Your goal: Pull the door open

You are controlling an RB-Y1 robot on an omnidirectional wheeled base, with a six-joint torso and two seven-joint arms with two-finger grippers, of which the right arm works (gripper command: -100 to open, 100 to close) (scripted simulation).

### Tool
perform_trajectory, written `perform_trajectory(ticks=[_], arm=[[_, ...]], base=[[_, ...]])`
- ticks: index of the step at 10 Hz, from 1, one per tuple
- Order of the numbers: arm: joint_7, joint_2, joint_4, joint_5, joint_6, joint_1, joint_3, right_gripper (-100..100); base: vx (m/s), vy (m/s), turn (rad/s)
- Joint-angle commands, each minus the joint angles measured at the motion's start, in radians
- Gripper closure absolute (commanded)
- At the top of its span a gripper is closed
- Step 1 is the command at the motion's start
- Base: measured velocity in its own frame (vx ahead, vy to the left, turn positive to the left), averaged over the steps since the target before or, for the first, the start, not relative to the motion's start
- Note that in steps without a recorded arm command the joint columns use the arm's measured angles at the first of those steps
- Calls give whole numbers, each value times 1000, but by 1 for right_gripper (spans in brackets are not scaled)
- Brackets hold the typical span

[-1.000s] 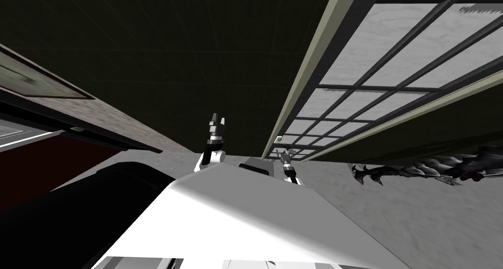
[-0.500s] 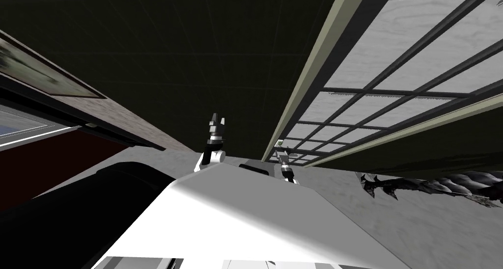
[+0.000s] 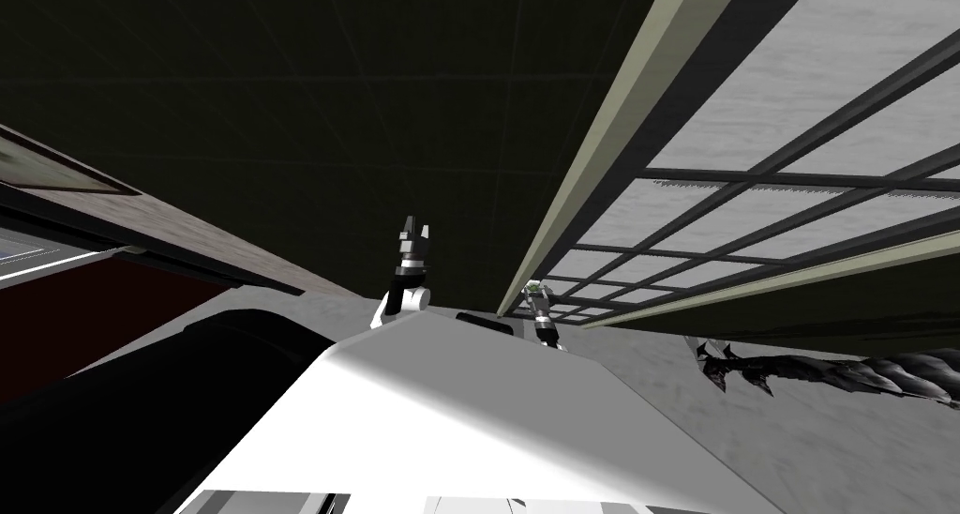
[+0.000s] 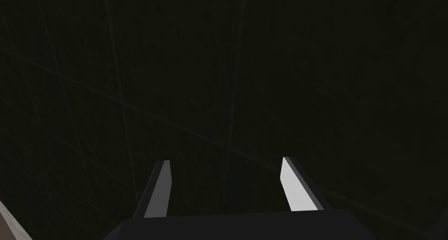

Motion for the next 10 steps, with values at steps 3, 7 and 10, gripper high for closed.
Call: perform_trajectory(ticks=[3,7,10], arm=[[0,0,0,0,0,0,0,100],[0,0,0,0,0,0,0,100],[-79,-7,3,-25,0,-1,10,100]], base=[[-1,1,1],[-2,0,0],[-56,-23,75]])
